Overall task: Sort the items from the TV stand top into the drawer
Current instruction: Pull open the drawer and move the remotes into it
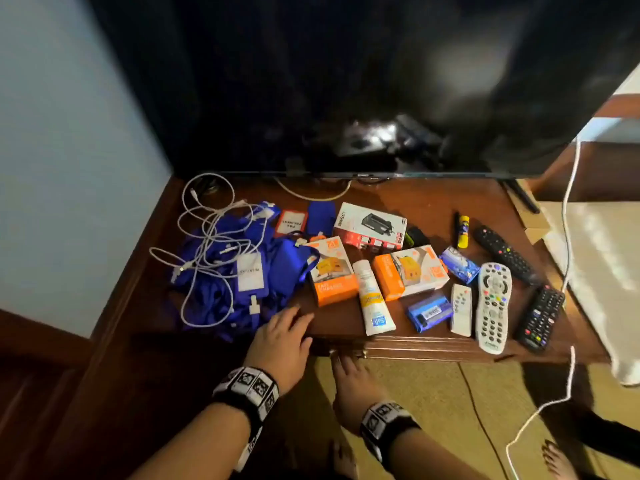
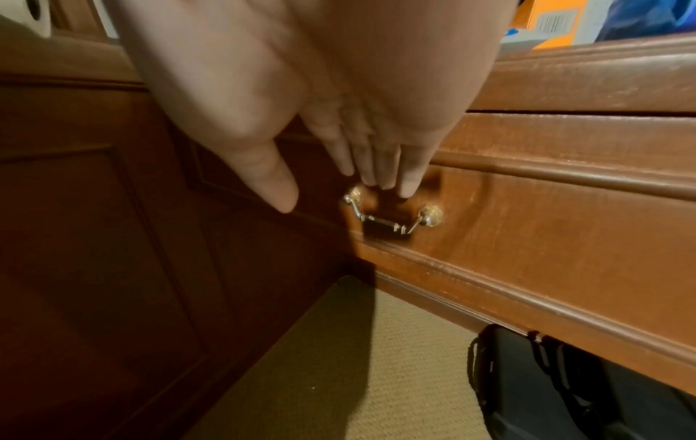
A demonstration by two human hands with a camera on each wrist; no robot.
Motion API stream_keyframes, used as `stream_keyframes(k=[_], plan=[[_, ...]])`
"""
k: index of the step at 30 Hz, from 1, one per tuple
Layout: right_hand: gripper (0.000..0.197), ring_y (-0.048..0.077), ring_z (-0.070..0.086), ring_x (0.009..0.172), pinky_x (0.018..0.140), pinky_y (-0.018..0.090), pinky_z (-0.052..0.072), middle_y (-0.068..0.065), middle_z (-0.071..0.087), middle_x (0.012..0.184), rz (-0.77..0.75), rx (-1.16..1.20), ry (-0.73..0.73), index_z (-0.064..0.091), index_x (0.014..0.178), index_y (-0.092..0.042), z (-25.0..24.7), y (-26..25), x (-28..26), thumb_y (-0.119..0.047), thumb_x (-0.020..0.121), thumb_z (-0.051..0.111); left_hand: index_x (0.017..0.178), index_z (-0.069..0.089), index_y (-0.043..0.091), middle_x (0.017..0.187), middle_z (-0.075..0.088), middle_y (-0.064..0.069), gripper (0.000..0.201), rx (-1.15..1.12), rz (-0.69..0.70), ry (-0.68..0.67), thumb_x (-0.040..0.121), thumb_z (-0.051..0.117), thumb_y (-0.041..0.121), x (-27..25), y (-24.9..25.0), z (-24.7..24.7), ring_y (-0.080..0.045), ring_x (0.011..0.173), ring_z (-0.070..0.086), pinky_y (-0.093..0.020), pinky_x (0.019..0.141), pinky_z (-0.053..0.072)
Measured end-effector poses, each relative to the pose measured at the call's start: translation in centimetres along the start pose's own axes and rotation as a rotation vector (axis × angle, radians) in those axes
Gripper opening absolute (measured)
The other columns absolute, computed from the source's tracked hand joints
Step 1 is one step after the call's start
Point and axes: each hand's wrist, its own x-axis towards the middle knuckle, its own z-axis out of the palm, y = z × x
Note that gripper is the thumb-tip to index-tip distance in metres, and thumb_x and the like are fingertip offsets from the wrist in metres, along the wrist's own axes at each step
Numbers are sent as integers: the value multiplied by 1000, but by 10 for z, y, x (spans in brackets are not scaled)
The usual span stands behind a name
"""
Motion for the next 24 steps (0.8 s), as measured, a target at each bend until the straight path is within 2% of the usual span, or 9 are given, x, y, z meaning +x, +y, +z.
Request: stream_keyframes(k=[3,10,13,20,24], plan=[[70,35,41,139,116,48,33,15,41,151,47,-35,48,28,155,-7,0,3,13,-31,94,53,154,39,36,164,32,1,50,16,-8,29,105,40,45,10,-1,6,-24,149,33,-43,115,37],[71,35,39,142,119,43,27,18,42,151,101,-62,-11,36,151,-7,3,7,28,-32,89,61,146,50,38,154,44,0,45,43,9,93,102,49,45,16,-3,8,-27,135,45,-46,109,41],[72,34,40,139,118,43,30,17,43,149,106,-52,1,39,150,-9,8,4,27,-37,87,62,146,47,40,155,40,1,44,34,8,64,102,47,47,17,-5,5,-26,137,42,-46,111,38],[83,33,38,142,119,43,32,15,42,153,31,-2,-46,33,155,-11,15,7,9,-55,89,58,149,38,44,160,29,5,46,8,-21,33,104,43,50,18,-6,5,-23,143,33,-45,116,31],[80,34,44,138,118,44,34,16,47,149,-30,-35,-93,41,150,-11,33,3,-18,-62,89,51,149,38,44,161,27,6,46,-1,-19,19,104,43,49,18,-7,6,-23,143,31,-46,116,29]])
